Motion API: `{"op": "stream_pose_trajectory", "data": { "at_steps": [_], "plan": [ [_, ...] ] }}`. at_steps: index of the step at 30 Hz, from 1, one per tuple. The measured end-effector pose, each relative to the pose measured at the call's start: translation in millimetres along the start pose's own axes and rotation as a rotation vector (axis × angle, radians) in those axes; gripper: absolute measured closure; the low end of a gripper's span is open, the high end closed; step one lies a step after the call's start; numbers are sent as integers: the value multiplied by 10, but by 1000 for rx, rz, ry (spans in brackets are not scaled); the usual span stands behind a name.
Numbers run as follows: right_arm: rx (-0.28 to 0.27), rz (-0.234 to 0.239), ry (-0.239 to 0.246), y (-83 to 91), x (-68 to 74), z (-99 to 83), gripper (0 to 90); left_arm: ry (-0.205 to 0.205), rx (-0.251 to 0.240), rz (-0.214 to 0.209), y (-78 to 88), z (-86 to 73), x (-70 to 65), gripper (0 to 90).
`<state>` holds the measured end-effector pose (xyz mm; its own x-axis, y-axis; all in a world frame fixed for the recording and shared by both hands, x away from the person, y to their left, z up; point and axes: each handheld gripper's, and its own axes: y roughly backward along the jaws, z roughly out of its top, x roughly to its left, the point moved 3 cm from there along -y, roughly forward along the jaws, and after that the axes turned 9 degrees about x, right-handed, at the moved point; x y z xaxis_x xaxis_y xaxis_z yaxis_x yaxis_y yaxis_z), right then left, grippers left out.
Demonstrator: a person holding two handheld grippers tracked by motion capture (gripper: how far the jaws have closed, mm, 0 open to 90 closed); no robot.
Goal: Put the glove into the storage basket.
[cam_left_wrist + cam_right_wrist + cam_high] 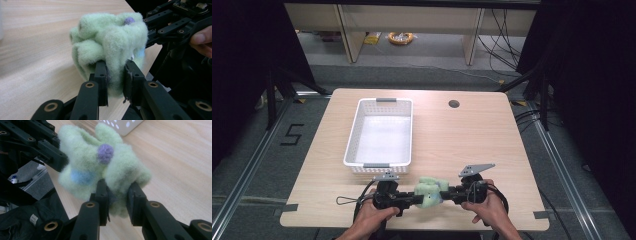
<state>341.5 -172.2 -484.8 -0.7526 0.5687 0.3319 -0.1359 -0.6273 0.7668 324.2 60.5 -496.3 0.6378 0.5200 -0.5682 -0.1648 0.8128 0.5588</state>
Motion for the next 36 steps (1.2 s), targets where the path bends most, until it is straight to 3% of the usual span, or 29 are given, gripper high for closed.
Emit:
{"op": "stream_pose_trajectory", "data": {
  "at_steps": [13,19,20,23,29,30,31,33,35,36],
  "plan": [
    [-11,-12,31,154,99,395,741,-10,-27,-3,318,276,10,742],
    [-14,-4,58,190,124,611,741,-38,-21,19,490,412,47,742],
    [-8,-17,32,207,150,638,741,-34,-25,22,507,430,46,741],
    [-4,-8,35,219,188,731,741,-39,-26,33,581,495,64,741],
    [-14,-30,66,243,207,922,741,-56,-27,51,745,607,94,741],
    [-26,-35,95,231,195,959,741,-52,-29,54,765,620,100,741],
    [-10,-17,56,233,229,983,740,-52,-27,61,784,627,104,741],
    [-17,-23,86,214,213,1048,741,-54,-26,60,830,654,125,741],
    [-9,-16,65,219,240,1066,740,-50,-30,69,876,679,153,741],
    [-16,-14,81,196,241,1154,741,-49,-29,70,906,696,178,741]
  ]
}}
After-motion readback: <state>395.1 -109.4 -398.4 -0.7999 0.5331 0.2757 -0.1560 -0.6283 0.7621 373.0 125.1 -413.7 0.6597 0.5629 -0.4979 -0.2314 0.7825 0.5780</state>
